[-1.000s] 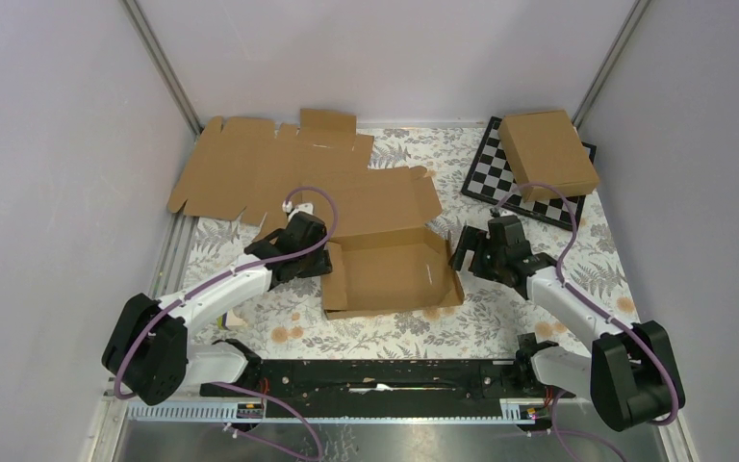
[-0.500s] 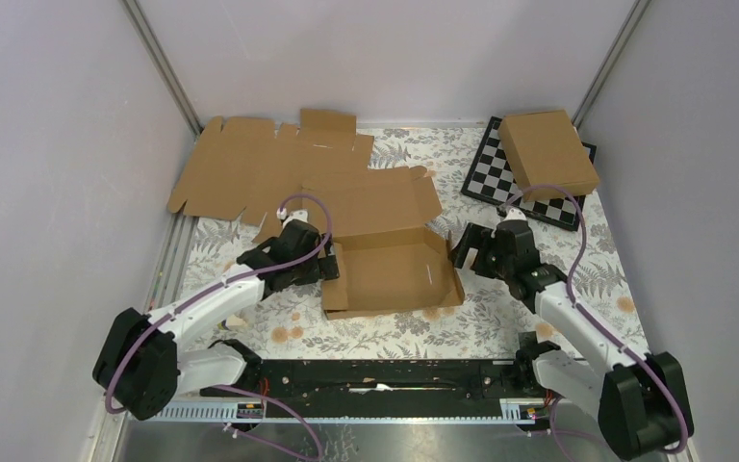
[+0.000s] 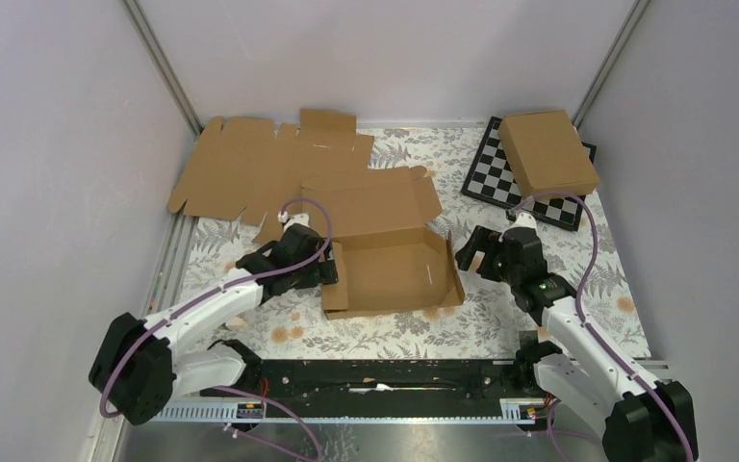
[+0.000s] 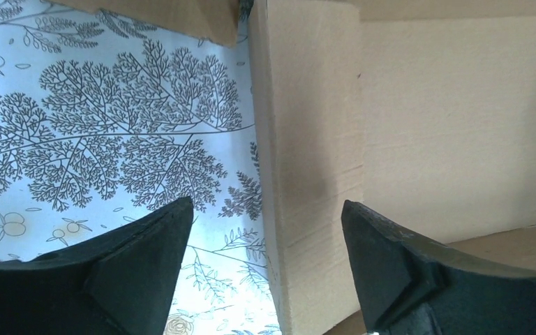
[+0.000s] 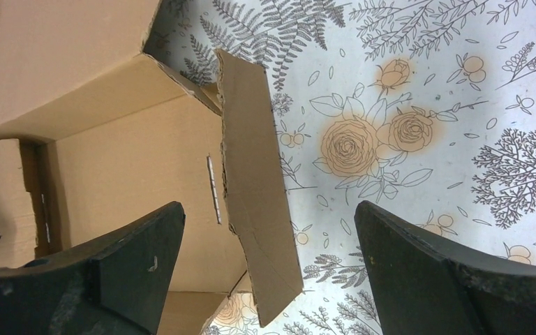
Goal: Fold the paper box
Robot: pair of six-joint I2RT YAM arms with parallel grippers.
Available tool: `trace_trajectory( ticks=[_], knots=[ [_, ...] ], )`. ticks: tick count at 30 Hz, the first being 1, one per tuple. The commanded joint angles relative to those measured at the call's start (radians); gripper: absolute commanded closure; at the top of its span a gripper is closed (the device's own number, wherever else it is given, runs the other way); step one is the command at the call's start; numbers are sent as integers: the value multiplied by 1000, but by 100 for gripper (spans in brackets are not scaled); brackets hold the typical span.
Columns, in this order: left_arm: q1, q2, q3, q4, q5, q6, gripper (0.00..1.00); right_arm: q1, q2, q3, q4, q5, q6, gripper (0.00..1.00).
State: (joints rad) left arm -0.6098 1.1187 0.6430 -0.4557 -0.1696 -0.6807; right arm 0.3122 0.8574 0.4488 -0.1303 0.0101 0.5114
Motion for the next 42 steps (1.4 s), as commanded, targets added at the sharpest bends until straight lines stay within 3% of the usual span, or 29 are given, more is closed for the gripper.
trace_trajectory(
  ticks=[1,10,13,18,22,29,36,39,42],
  knots=[
    [-25,58,58,-23,-72,-24,18,1,0,48,-25,-29,-37,1],
    [-87,196,125,-57,-173,-49,29,1,-115,11,-6,-54,-37,0],
    [-87,229,123,-57,-197,-57,47,1,-113,11,-9,-63,-38,1],
    [-86,248,102,-45,-216,-66,67,1,-107,6,-9,-74,-27,0],
    [-86,259,99,-57,-237,-73,99,1,-101,9,-21,-71,-25,0],
    [-97,242,114,-75,-255,-68,100,1,-45,29,-52,-70,-31,0],
    [-99,118,201,-118,-188,-41,100,1,-43,59,-83,-88,-6,0],
    [-94,64,259,-175,-198,-36,100,1,-81,68,-113,16,24,0],
    [-56,10,289,-224,-187,-18,100,1,-107,92,-192,270,72,0]
  ],
)
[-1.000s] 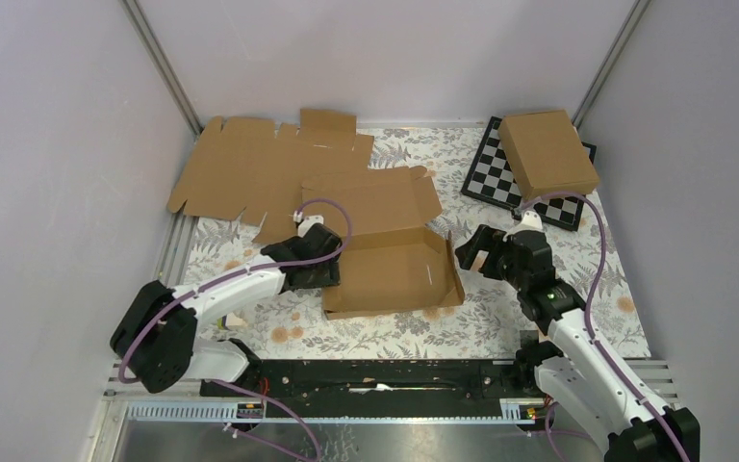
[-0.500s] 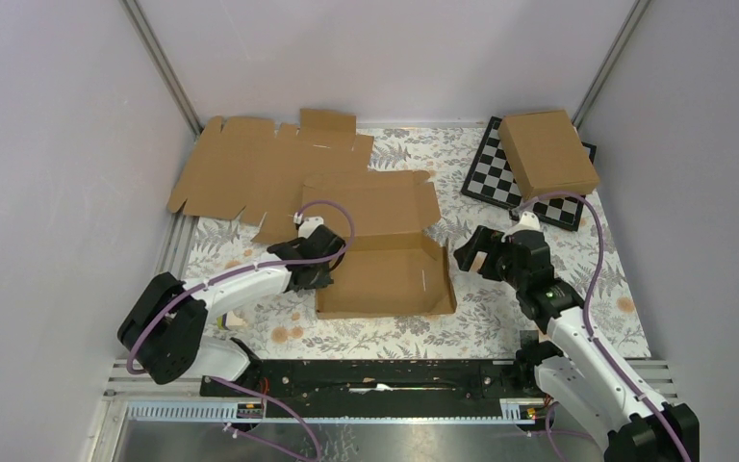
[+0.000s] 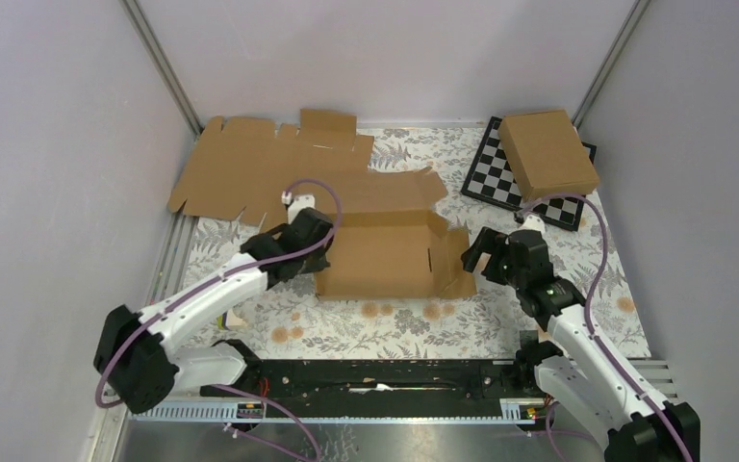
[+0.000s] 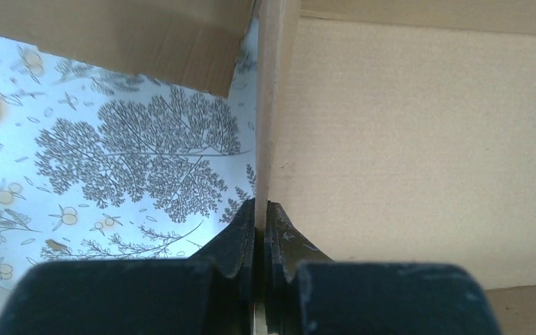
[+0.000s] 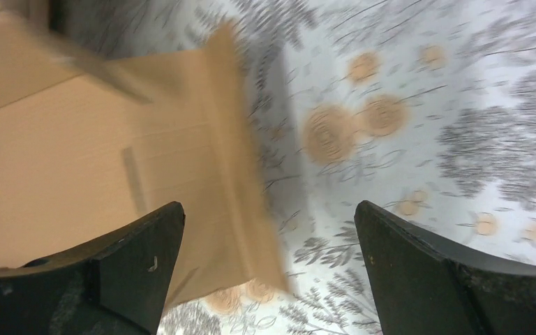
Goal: Fold the paper box
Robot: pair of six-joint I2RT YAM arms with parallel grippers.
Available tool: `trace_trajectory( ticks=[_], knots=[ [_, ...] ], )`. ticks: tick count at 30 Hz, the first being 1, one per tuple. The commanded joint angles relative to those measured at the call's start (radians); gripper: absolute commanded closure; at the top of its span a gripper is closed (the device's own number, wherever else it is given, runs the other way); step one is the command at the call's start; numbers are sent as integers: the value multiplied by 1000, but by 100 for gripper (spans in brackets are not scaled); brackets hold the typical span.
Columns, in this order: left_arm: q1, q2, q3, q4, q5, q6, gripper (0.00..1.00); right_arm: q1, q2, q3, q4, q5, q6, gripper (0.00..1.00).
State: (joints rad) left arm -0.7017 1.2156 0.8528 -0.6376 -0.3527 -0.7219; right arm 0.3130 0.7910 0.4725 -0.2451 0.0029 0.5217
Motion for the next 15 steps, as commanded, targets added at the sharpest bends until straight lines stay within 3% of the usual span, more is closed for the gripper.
trace_trajectory(
  ticks=[1,4,11,15],
  knots=[
    [50,-109,84,-49,12,30,100,0,-47,74,-91,338,66,0],
    [78,-177,98,-70,46,40,100,0,-47,84,-93,397,63,1],
    [117,-274,169,-135,65,57,100,-3,92,75,-60,311,129,0],
    [121,-307,201,-151,91,59,100,-15,125,51,59,79,107,0]
  ],
)
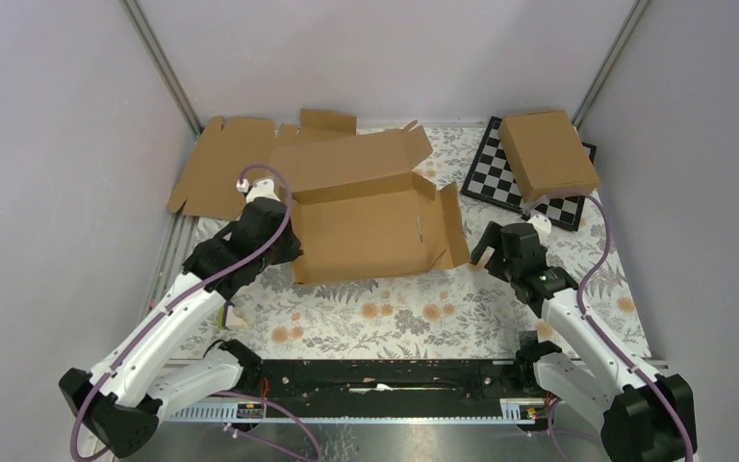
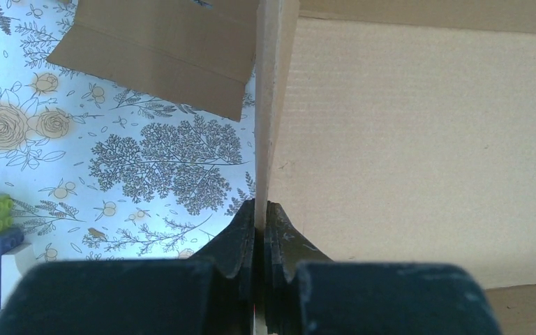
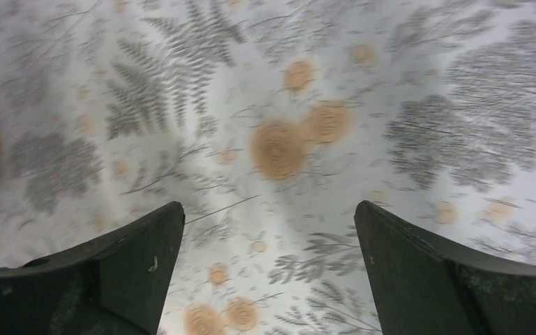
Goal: Fold the paper box
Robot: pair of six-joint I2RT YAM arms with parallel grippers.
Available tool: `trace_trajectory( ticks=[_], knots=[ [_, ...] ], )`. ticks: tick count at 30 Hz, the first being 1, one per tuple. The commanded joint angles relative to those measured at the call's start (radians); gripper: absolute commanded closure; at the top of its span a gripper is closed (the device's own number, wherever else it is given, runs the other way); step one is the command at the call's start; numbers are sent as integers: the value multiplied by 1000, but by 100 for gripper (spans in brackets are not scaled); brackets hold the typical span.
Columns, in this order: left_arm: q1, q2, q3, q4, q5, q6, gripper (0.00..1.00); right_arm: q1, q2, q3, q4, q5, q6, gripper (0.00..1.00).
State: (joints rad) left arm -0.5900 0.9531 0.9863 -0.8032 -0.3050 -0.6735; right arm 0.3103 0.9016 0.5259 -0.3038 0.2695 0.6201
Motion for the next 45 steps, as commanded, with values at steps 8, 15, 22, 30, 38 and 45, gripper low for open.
trace_trajectory(
  ticks=[8,15,22,30,38,45],
  knots=[
    [10,-69,51,26,92,14,100,-15,-100,-77,494,-708,145,4],
    [9,-41,0,62,105,24,100,-14,-123,-84,559,-779,133,8],
    [9,-3,-28,90,83,44,100,-14,-151,-72,519,-745,100,9],
    [9,19,-82,141,100,40,100,-14,-141,-65,532,-790,101,14],
    [9,19,-94,164,118,38,100,-13,-51,-81,621,-898,149,21],
    [9,35,-107,180,127,33,100,-13,-6,-75,666,-973,178,23]
  ],
)
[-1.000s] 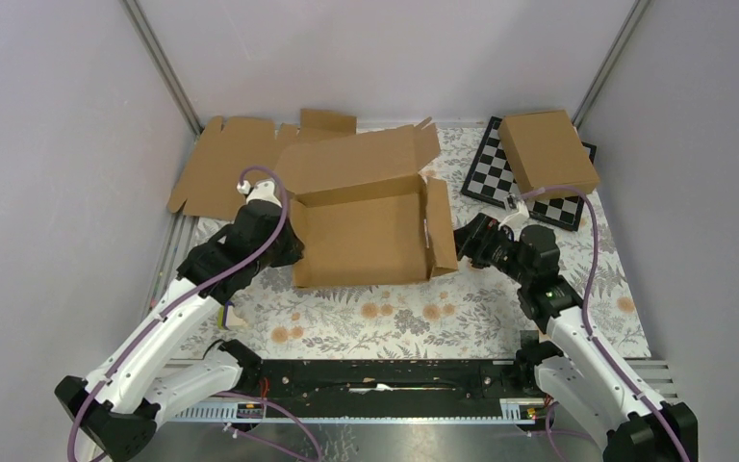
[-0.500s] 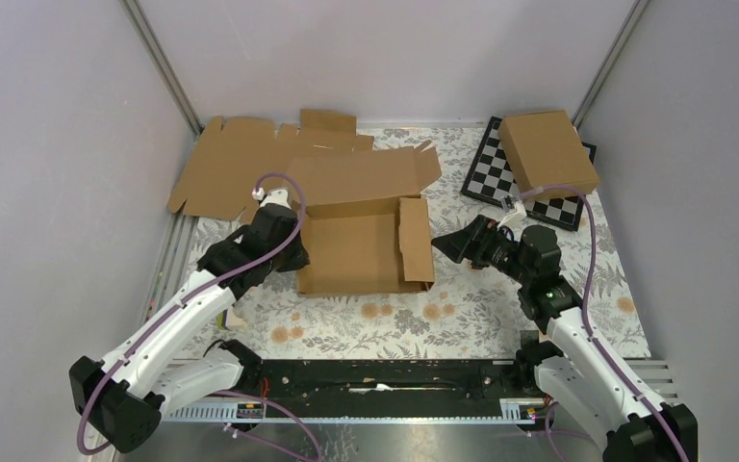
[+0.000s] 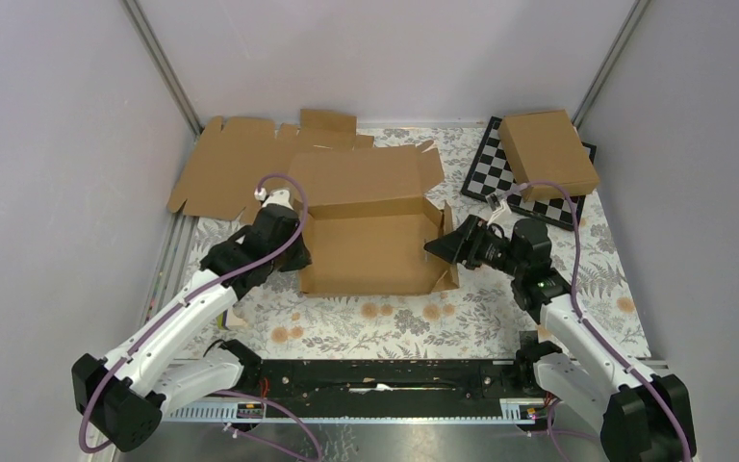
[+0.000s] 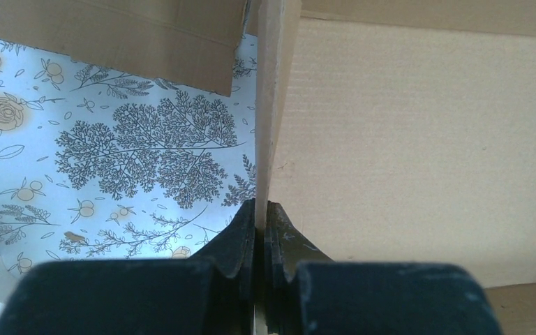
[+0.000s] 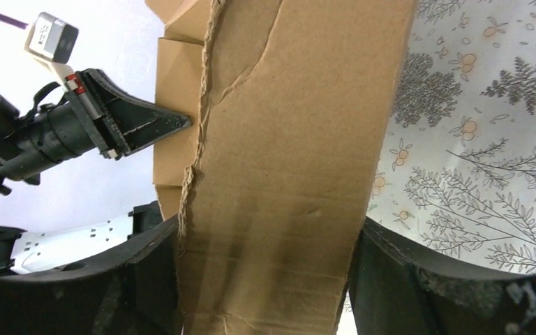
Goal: Fold the paper box
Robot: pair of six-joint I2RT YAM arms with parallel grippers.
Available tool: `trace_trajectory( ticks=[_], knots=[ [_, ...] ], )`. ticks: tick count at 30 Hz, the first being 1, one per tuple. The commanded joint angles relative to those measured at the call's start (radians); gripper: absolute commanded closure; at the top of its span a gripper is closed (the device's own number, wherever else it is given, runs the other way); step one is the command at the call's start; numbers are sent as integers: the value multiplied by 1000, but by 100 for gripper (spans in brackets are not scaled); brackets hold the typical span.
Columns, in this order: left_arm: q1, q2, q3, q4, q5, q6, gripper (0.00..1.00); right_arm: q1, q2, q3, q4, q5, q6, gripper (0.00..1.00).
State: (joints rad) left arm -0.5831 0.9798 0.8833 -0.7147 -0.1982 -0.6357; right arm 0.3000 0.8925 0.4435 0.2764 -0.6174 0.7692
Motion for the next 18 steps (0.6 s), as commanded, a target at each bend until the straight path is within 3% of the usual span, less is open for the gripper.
trace_trajectory(
  ticks=[1,4,13,18],
  knots=[
    [2,13,-6,92,17,-4,100,-2,-7,7,94,-98,33,18],
    [2,28,-17,94,5,-4,100,-2,-29,15,103,-120,43,5],
    [2,46,-28,111,13,-9,100,-2,-24,31,67,-127,29,11],
    [2,48,-26,111,17,-10,100,-2,-10,31,92,-142,32,1]
  ],
)
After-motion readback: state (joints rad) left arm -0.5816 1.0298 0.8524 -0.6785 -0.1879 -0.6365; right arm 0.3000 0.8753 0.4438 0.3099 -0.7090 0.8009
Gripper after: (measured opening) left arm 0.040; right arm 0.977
